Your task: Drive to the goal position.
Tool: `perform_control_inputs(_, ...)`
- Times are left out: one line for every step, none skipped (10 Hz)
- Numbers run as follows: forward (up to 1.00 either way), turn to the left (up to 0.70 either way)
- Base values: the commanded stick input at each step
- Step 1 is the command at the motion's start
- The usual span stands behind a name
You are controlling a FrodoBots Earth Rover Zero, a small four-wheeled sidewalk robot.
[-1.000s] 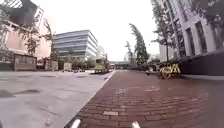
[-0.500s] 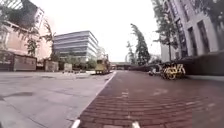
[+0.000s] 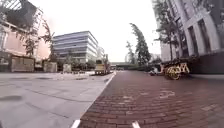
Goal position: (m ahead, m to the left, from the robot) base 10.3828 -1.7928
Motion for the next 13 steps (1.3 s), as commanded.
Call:
perform_control_inputs(0.70,0.00)
perform_control_inputs(0.70,0.00)
perform_control_inputs(0.70,0.00)
perform_control_inputs(0.70,0.00)
perform_control_inputs(0.70,0.00)
perform_control_inputs(0.70,0.00)
perform_control_inputs(0.70,0.00)
perform_control_inputs(0.70,0.00)
perform_control_inputs(0.70,0.00)
perform_control_inputs(0.70,0.00)
perform_control_inputs(0.70,0.00)
perform_control_inputs(0.70,0.00)
perform_control_inputs(0.16,-0.54)
